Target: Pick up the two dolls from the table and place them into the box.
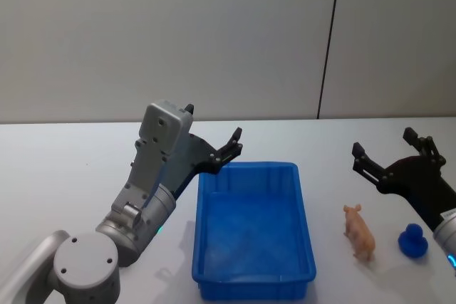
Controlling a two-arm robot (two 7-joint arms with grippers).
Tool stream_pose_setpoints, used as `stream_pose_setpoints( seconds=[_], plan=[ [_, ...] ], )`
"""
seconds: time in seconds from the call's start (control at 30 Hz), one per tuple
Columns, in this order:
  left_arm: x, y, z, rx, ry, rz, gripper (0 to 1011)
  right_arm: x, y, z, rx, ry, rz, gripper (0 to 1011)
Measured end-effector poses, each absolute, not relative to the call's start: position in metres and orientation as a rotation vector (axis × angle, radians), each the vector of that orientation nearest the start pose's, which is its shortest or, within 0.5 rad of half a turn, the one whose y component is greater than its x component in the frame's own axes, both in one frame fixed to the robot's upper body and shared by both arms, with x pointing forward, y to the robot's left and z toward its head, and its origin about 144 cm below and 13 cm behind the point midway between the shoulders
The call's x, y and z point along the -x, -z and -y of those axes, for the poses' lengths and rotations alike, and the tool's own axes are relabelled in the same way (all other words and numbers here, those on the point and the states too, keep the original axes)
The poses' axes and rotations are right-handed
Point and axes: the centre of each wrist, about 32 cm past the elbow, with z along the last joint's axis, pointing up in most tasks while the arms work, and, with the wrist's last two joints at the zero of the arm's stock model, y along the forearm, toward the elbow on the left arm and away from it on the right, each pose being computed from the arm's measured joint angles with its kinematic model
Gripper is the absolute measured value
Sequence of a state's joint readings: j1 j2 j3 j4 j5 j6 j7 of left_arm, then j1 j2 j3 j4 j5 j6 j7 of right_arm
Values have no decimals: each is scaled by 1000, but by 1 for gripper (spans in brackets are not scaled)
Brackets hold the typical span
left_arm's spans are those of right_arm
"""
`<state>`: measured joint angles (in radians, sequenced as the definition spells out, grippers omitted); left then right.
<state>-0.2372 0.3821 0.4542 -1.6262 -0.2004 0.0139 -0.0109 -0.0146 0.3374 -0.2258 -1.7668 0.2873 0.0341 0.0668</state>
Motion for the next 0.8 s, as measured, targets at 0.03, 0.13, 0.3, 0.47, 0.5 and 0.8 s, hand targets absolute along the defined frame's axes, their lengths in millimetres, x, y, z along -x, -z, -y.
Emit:
stream_pose_setpoints(
  seconds=[0.03, 0.13, 0.3, 0.47, 0.5, 0.8],
  plan=[
    [-492, -1204, -198, -61, -1124, 268, 1001, -443, -1189, 237, -26, 1229, 75, 1001],
    [-492, -1204, -198, -61, -1124, 268, 1001, -443, -1189, 237, -26, 1229, 75, 1001],
    [-492, -1204, -198, -61, -1124, 268, 1001, -443, -1189, 237, -26, 1229, 75, 1001],
    [-492, -1204, -198, -61, -1124, 268, 1001, -443, -1189, 237, -26, 1229, 75, 1001],
    [-492, -1204, -198, -61, -1124, 268, 1001, -443, -1189, 237, -26, 1229, 75, 1001],
    [-492, -1204, -198, -61, -1124, 268, 1001, -445, -1186, 244, -14, 1234, 78, 1001]
  ],
)
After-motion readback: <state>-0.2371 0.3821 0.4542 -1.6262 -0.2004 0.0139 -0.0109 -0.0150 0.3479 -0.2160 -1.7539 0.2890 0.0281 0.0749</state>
